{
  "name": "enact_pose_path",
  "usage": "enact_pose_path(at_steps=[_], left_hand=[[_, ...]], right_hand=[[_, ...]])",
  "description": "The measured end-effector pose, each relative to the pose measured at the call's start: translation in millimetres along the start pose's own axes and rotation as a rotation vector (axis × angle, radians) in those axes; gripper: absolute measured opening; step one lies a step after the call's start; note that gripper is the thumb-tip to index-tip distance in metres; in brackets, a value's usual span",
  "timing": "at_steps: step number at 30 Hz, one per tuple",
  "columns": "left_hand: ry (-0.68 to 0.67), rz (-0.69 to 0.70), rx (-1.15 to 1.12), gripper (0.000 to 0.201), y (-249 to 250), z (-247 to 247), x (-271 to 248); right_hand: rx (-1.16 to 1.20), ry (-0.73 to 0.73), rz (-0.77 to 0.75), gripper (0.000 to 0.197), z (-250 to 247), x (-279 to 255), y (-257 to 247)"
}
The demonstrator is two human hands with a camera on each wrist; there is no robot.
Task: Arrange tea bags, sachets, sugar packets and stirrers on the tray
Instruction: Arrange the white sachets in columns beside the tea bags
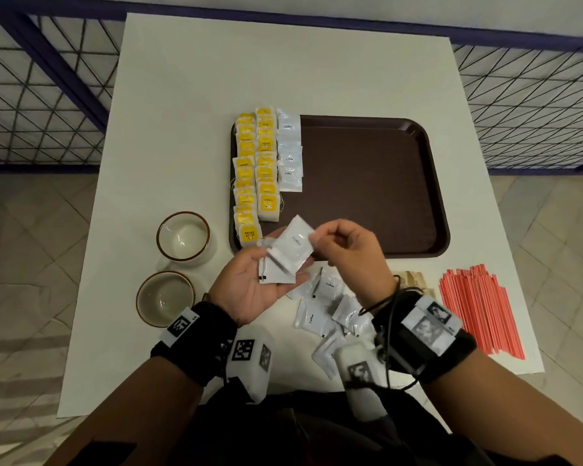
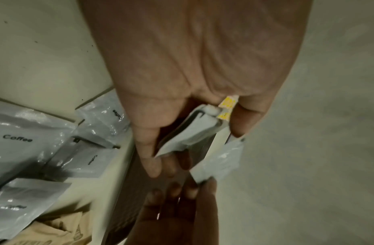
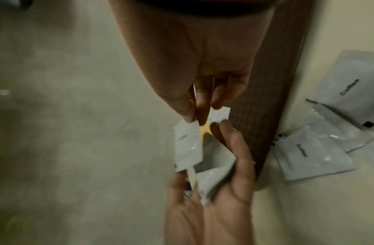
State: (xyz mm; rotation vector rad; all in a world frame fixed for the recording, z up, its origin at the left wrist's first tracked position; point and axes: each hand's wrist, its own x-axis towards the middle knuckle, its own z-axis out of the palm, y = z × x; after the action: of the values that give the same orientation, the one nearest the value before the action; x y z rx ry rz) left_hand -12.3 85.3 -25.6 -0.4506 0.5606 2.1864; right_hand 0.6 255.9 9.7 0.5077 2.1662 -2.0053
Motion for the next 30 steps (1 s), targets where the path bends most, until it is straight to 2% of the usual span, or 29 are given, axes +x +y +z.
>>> enact_pose_path(at_steps=[2,4,6,8,9,12,14,17,21,24,27,30], left_hand=[[-0.004,-0.035,0.04,0.072,-2,3,1],[0.007,-0.043,0.128,0.055,-4,2,0],[0.07,0.006,0.236,0.037,-3,-2,-2],[0.196,0.089,0.349,0.03,-1,-9,-7],[0.26,0.123,0.434,0.028,1,-14,-9],[0.395,0.112,0.744,0.018,0,-28,-16],[0.44,0.054,0.976,0.013,-4,-34,-17],[0.43,0.06,1.268,0.012,-6,-33,-12],[0.442,0.049,1.245,0.012,-4,-28,-6],[0.486,0.032,1.165,0.012,-3,-28,-5],[0.496,0.008,1.129,0.012,-3,-31,-7],[0.47,0.011,1.043,0.015,-3,-30,-11]], right_hand=[[-0.177,-0.013,-0.078,0.005,11,-3,10],[-0.459,0.003,-0.217,0.002,17,-2,19],[-0.516,0.063,-0.282,0.009,15,0,22],[-0.5,0.134,-0.219,0.01,5,4,25],[-0.548,0.122,-0.156,0.009,-1,7,30],[-0.845,-0.075,0.009,0.018,-13,9,52],[-0.99,-0.153,0.059,0.033,-10,6,66],[-1.109,-0.141,0.002,0.05,2,2,79],[-1.122,-0.14,-0.054,0.053,21,-4,82],[-1.134,-0.116,-0.015,0.049,33,-7,84],[-1.103,-0.136,-0.011,0.034,39,-9,82],[-0.937,-0.186,-0.139,0.02,37,-7,75]])
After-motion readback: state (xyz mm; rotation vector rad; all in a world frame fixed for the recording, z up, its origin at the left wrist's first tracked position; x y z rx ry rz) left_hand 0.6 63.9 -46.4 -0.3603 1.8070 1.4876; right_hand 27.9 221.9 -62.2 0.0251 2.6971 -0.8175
